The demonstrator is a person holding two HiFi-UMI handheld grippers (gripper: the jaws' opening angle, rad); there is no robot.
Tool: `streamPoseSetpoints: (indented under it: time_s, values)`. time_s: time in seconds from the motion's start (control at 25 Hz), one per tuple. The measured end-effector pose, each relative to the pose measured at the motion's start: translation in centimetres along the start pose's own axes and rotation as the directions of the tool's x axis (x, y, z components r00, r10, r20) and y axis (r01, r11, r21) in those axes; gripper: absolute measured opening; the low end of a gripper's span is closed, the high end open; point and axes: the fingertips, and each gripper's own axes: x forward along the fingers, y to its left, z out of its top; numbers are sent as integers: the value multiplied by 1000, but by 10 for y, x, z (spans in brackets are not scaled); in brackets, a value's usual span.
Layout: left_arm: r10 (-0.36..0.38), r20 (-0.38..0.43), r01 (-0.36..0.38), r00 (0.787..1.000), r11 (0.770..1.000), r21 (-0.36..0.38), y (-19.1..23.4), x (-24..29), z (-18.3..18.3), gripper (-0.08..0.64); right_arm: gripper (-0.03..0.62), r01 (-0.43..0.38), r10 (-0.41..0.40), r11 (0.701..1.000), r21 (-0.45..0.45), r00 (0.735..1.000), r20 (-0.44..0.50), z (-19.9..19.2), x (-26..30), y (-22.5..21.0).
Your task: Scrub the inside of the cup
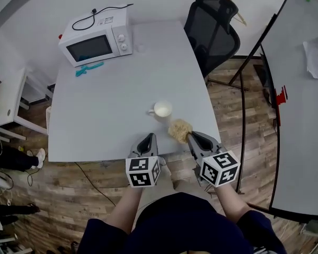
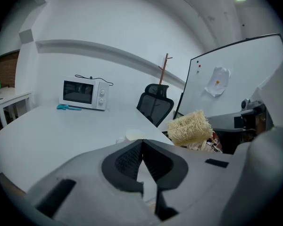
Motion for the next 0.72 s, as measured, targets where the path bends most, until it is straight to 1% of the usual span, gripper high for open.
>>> streamPoseSetpoints:
  time_s: [0.2,0.32,0.6,0.72]
  values:
    - [-26,14,25,1000,999,48,-28,-34,-15,17,35,32,-35,999,42,998,54,-25,-41,-1]
    - [-35,15,34,999,997,65,-36,-53,-24,17,35,50,-54,997,57,996,68,-36,-57,1]
    - [-40,16,39,999,997,66,-50,-72,-39,17,35,66,-67,998,15,994,87,-47,-83,9]
    - [-46,20,44,999,997,56,-56,-74,-39,17,35,60,-61,998,19,994,91,-48,-89,11]
